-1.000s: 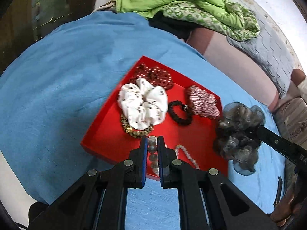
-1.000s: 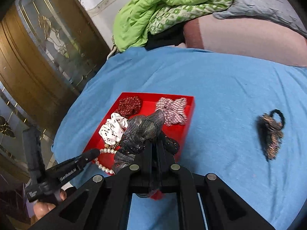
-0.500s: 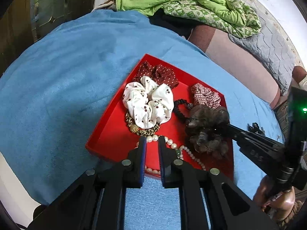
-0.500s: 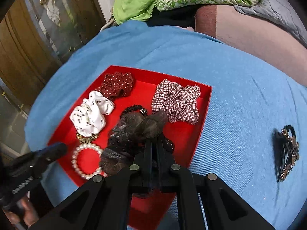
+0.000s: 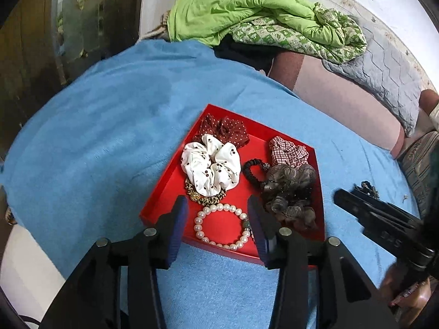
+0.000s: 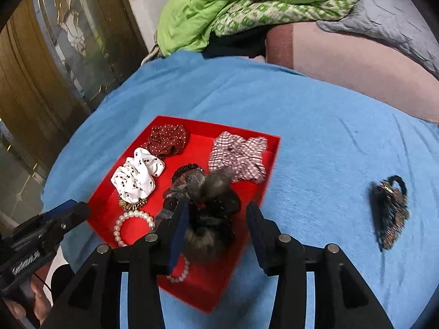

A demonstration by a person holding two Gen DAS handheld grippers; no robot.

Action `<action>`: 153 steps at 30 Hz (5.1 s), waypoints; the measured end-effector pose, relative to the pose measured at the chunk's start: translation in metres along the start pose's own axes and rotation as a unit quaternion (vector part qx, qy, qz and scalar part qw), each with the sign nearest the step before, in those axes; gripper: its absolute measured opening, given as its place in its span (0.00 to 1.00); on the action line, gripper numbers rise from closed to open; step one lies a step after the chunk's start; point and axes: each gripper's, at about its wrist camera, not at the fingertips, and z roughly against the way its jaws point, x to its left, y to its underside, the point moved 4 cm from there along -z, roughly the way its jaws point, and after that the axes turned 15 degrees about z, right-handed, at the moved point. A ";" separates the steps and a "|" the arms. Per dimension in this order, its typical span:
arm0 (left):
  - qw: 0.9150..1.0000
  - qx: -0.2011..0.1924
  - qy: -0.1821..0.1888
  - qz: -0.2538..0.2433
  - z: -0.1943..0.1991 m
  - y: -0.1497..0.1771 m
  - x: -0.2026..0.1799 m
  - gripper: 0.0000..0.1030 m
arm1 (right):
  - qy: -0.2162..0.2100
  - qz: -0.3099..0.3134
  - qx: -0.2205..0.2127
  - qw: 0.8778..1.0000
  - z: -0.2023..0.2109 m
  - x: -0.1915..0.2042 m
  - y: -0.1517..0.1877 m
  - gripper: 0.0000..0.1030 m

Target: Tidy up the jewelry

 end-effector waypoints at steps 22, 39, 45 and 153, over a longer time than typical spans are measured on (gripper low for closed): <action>0.988 0.025 0.030 -0.147 0.017 0.074 -0.108 0.58 | 0.099 -0.190 0.007 0.977 0.092 -0.146 0.159 0.51; 0.964 0.132 0.114 -0.202 -0.077 0.116 -0.274 0.58 | 0.105 -0.250 -0.011 0.962 0.098 -0.219 0.191 0.51; 0.960 0.155 0.106 -0.206 -0.110 0.126 -0.306 0.58 | 0.103 -0.270 -0.010 0.957 0.095 -0.234 0.202 0.51; 0.952 0.138 0.109 -0.249 -0.072 0.156 -0.284 0.27 | 0.115 -0.221 -0.023 0.968 0.085 -0.234 0.188 0.08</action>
